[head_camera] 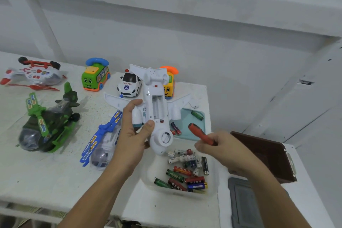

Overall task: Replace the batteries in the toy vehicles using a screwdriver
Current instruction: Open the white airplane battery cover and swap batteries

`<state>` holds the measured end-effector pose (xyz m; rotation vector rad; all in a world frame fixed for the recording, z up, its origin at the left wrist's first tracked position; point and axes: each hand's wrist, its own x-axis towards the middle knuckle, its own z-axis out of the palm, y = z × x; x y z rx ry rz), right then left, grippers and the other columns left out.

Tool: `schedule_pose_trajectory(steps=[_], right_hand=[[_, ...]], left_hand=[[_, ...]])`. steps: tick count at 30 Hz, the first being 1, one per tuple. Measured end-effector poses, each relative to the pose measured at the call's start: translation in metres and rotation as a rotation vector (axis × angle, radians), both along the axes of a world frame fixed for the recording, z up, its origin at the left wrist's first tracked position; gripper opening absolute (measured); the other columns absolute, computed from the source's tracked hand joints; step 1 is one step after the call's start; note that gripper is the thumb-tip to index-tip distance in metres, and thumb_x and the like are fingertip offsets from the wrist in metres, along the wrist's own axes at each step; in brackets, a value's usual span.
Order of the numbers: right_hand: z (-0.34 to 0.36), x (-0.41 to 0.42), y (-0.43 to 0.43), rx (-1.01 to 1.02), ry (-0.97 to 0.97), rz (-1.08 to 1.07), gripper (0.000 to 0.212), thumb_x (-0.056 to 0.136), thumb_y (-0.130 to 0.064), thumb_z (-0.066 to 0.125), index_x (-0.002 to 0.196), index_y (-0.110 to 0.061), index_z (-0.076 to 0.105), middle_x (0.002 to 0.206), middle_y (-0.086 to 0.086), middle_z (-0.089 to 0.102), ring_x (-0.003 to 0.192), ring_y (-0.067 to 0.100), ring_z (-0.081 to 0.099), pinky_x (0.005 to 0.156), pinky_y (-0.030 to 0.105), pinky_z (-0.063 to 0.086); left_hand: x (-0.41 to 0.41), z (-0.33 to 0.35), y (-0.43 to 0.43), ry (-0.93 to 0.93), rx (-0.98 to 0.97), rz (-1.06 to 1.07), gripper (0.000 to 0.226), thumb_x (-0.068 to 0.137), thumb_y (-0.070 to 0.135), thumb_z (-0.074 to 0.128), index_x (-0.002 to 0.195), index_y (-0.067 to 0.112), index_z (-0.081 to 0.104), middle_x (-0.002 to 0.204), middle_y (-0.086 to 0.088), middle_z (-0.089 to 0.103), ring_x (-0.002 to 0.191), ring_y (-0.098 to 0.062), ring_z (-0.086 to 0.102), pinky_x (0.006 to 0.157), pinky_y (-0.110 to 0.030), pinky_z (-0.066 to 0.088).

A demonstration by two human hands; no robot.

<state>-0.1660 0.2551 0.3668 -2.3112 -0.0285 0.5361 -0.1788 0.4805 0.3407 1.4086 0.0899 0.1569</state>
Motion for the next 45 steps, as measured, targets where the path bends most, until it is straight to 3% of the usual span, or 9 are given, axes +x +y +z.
schedule_pose_trajectory(steps=[7, 13, 16, 19, 22, 28, 33, 39, 45], right_hand=[[-0.004, 0.045, -0.021, 0.457, -0.003, -0.351, 0.019, 0.100, -0.016, 0.049, 0.106, -0.007, 0.065, 0.059, -0.002, 0.036, 0.049, 0.009, 0.028, 0.045, 0.023, 0.024], [-0.031, 0.120, -0.025, 0.096, -0.206, -0.338, 0.006, 0.097, -0.017, 0.050, 0.103, -0.015, 0.050, 0.086, 0.004, 0.068, 0.065, 0.016, 0.054, 0.059, 0.031, 0.043], [-0.044, 0.158, -0.019, -0.056, -0.235, -0.300, 0.005, 0.095, -0.014, 0.050, 0.092, -0.011, 0.049, 0.088, 0.005, 0.063, 0.073, 0.018, 0.053, 0.056, 0.027, 0.037], [-0.054, 0.189, -0.011, -0.159, -0.286, -0.285, 0.027, 0.094, -0.012, 0.051, 0.069, -0.014, 0.042, 0.074, 0.006, 0.050, 0.083, 0.027, 0.049, 0.051, 0.024, 0.027], [-0.062, 0.207, -0.002, -0.188, -0.310, -0.278, 0.047, 0.097, -0.034, 0.055, 0.058, -0.012, 0.039, 0.064, 0.006, 0.043, 0.076, 0.027, 0.045, 0.049, 0.027, 0.024], [-0.068, 0.214, 0.003, -0.197, -0.303, -0.260, 0.029, 0.088, -0.017, 0.060, 0.097, 0.009, 0.067, 0.095, 0.025, 0.068, 0.090, 0.036, 0.063, 0.077, 0.041, 0.049], [-0.065, 0.211, -0.009, -0.046, -0.230, -0.266, 0.050, 0.089, -0.048, 0.061, 0.091, 0.001, 0.072, 0.090, 0.019, 0.069, 0.076, 0.026, 0.061, 0.063, 0.026, 0.041], [-0.058, 0.200, -0.019, 0.001, -0.270, -0.281, 0.019, 0.092, -0.033, 0.061, 0.101, -0.018, 0.067, 0.096, -0.003, 0.066, 0.080, 0.005, 0.057, 0.061, 0.016, 0.038], [-0.062, 0.191, -0.025, -0.035, -0.281, -0.246, 0.013, 0.093, -0.022, 0.060, 0.105, -0.020, 0.064, 0.098, 0.000, 0.063, 0.082, 0.011, 0.055, 0.060, 0.018, 0.038]], left_hand=[[0.017, 0.003, -0.004, -0.015, -0.063, 0.003, 0.049, 0.096, 0.009, 0.054, 0.113, 0.055, 0.048, 0.136, -0.005, 0.056, 0.089, -0.014, 0.071, 0.061, -0.031, 0.057], [0.037, 0.005, -0.009, 0.013, -0.134, 0.052, 0.049, 0.097, 0.006, 0.053, 0.118, 0.049, 0.047, 0.128, -0.005, 0.062, 0.099, -0.025, 0.067, 0.062, -0.036, 0.059], [0.044, 0.005, -0.010, 0.028, -0.154, 0.077, 0.050, 0.096, 0.007, 0.054, 0.118, 0.051, 0.048, 0.129, -0.004, 0.062, 0.105, -0.029, 0.066, 0.064, -0.038, 0.060], [0.050, 0.005, -0.012, 0.041, -0.166, 0.104, 0.050, 0.096, 0.007, 0.054, 0.118, 0.052, 0.048, 0.127, 0.000, 0.063, 0.104, -0.026, 0.067, 0.068, -0.041, 0.061], [0.055, 0.005, -0.013, 0.044, -0.187, 0.115, 0.051, 0.096, 0.007, 0.054, 0.116, 0.053, 0.048, 0.119, 0.006, 0.068, 0.100, -0.021, 0.068, 0.069, -0.041, 0.061], [0.064, 0.006, -0.011, 0.044, -0.172, 0.115, 0.050, 0.095, 0.008, 0.054, 0.118, 0.051, 0.048, 0.113, 0.009, 0.069, 0.095, -0.017, 0.070, 0.067, -0.039, 0.061], [0.068, 0.003, -0.008, 0.068, -0.174, 0.108, 0.050, 0.095, 0.009, 0.055, 0.117, 0.053, 0.048, 0.118, 0.000, 0.068, 0.101, -0.025, 0.069, 0.067, -0.040, 0.061], [0.070, 0.002, -0.007, 0.088, -0.180, 0.095, 0.051, 0.096, 0.010, 0.054, 0.124, 0.051, 0.045, 0.121, -0.002, 0.067, 0.105, -0.028, 0.068, 0.068, -0.041, 0.061], [0.071, 0.004, -0.012, 0.097, -0.185, 0.072, 0.050, 0.095, 0.009, 0.055, 0.125, 0.048, 0.045, 0.114, 0.001, 0.070, 0.100, -0.029, 0.069, 0.068, -0.043, 0.061]])
